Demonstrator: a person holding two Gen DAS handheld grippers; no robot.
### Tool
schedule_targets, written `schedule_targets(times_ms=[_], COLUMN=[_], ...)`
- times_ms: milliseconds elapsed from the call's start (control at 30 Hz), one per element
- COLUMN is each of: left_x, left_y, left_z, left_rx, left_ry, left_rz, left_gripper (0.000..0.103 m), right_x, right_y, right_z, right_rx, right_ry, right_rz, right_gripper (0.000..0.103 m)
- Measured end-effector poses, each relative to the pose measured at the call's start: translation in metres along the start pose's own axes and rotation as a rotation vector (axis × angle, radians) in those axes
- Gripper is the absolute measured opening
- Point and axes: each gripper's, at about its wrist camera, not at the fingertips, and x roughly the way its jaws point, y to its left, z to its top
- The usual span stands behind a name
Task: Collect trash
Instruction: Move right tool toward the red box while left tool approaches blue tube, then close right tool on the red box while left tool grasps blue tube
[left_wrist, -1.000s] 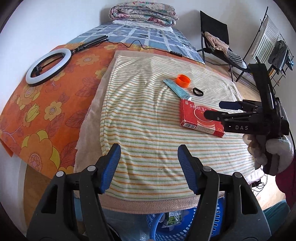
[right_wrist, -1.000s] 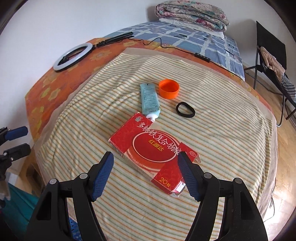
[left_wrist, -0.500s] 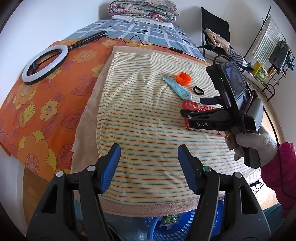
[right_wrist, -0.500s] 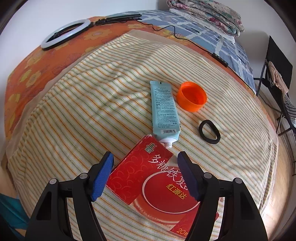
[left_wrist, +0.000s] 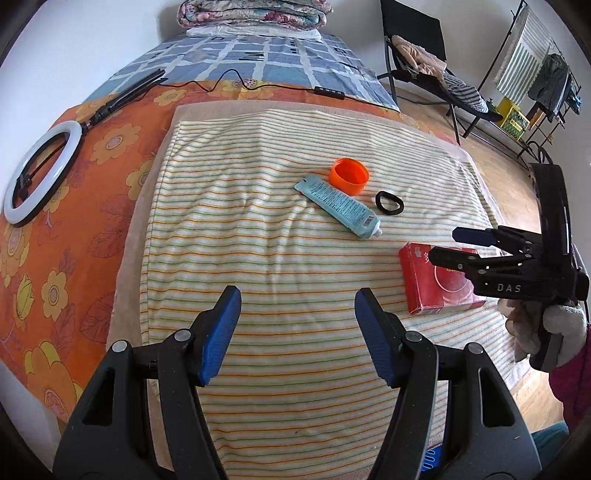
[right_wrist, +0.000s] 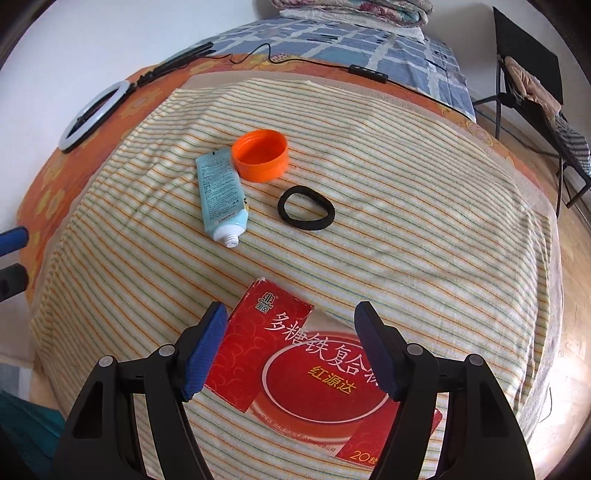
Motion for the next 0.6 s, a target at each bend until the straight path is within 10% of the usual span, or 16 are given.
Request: schedule_targets(times_ms=[600], left_x=[0.121], left_y=[-0.038], left_z=[0.065], left_rx=[-0.076], left_ry=[0.124], left_rz=[0.009], left_gripper=[0.065], right_x=[0.001], right_y=[-0.05], right_z=[-0.027], right_rx=[0.192], right_ry=[0.083], right_rz=[0.279], right_gripper=[0.071])
